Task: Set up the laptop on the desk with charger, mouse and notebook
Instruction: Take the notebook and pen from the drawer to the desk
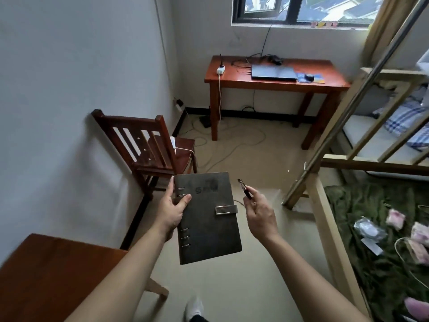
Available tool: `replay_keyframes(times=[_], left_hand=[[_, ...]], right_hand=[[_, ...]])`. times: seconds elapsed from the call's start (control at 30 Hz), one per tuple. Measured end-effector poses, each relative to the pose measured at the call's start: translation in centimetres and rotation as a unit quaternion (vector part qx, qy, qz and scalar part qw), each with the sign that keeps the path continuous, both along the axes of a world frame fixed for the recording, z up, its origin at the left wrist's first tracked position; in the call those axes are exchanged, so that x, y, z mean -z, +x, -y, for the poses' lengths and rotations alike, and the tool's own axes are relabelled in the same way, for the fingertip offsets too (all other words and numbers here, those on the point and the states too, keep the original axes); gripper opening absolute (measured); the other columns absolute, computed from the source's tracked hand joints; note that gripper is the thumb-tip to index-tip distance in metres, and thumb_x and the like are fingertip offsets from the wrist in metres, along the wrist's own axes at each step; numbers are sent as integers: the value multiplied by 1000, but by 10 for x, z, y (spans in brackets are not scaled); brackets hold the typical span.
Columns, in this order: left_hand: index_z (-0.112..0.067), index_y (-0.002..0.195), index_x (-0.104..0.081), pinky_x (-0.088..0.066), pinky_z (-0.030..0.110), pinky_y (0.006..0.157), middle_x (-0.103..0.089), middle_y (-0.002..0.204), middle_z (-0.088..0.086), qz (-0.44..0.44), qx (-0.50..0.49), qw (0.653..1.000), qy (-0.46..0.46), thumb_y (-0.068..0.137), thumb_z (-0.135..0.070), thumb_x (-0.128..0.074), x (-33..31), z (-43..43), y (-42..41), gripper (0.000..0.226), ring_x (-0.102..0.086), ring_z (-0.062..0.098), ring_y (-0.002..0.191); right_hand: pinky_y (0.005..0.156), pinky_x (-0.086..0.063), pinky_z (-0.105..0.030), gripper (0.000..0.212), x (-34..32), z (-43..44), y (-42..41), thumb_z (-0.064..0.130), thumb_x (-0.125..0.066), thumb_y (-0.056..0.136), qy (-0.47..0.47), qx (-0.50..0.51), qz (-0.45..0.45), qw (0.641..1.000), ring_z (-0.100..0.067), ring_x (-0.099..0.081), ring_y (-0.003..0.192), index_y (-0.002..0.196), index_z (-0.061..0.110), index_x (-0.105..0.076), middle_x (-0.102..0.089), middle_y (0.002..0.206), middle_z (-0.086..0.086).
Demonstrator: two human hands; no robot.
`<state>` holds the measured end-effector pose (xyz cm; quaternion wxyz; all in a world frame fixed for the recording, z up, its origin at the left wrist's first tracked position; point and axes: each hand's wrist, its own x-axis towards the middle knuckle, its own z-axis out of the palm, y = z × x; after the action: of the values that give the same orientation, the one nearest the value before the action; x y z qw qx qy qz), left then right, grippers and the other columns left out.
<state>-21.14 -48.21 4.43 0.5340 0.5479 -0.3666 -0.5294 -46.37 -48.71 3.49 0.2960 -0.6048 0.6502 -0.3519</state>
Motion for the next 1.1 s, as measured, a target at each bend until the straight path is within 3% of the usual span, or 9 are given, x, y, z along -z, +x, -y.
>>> replay_keyframes(times=[0.13,0.3,0.53,0.57,0.67,0.8,0.87,1.0,1.1], left_hand=[[-41,147,-34,-59,35,80,-69,120,6,-20,57,998,-6,90,-7,-67,-16,102,-5,74,-69,21,106],[-39,145,-39,-61,34,73,-75,105,7,-34,115,993,10,86,-7,-71,-33,228,-35,74,-72,24,97],[-32,145,-43,-60,32,71,-75,106,10,-37,134,990,31,88,-6,-69,-14,387,-110,68,-72,24,96],[-30,145,-43,-61,32,71,-75,104,10,-29,135,990,31,88,-6,-69,-13,415,-124,67,-72,24,95],[-25,145,-43,-60,28,68,-75,100,10,-4,128,991,29,89,-3,-67,-19,489,-162,65,-73,17,87],[-21,146,-43,-57,19,61,-74,96,4,33,97,994,24,90,-3,-66,-36,595,-199,64,-72,6,77],[-23,146,-43,-57,20,63,-75,97,0,38,85,995,28,90,-6,-68,-43,638,-208,64,-72,7,80],[-23,144,-45,-57,19,65,-76,99,-4,32,64,997,24,89,-8,-68,-39,732,-224,62,-72,5,83],[-23,144,-45,-57,19,64,-77,94,-7,20,73,997,22,90,-9,-68,-26,812,-245,60,-72,6,80]], right_hand=[[73,-43,-25,35,-15,79,-6,31,-60,99,-22,18,-41,999,2,-55,77,133,39,-61,-50,89,16],[73,-51,-30,37,-22,168,-36,37,-58,99,-31,105,-34,993,-1,-56,77,136,41,-59,-51,87,14],[69,-41,-7,36,12,309,-100,27,-58,101,-34,187,20,982,-5,-56,76,136,31,-62,-55,86,3],[73,-43,-10,36,18,337,-111,27,-58,101,-36,193,34,980,-7,-57,77,136,31,-62,-56,87,4],[84,-53,-35,35,25,414,-140,31,-57,101,-22,194,61,979,-16,-63,86,135,34,-62,-60,92,5],[86,-54,-42,34,9,521,-185,33,-58,100,-9,209,96,973,-23,-67,84,133,36,-63,-61,89,1],[83,-54,-37,34,-1,564,-202,36,-58,99,1,220,103,970,-19,-66,82,132,37,-64,-64,88,4],[61,-43,-23,29,-10,652,-222,37,-58,98,8,211,107,971,0,-54,57,124,32,-69,-61,63,23],[59,-39,-14,28,-5,724,-237,43,-57,98,26,222,80,971,6,-56,60,121,33,-70,-59,57,27]])
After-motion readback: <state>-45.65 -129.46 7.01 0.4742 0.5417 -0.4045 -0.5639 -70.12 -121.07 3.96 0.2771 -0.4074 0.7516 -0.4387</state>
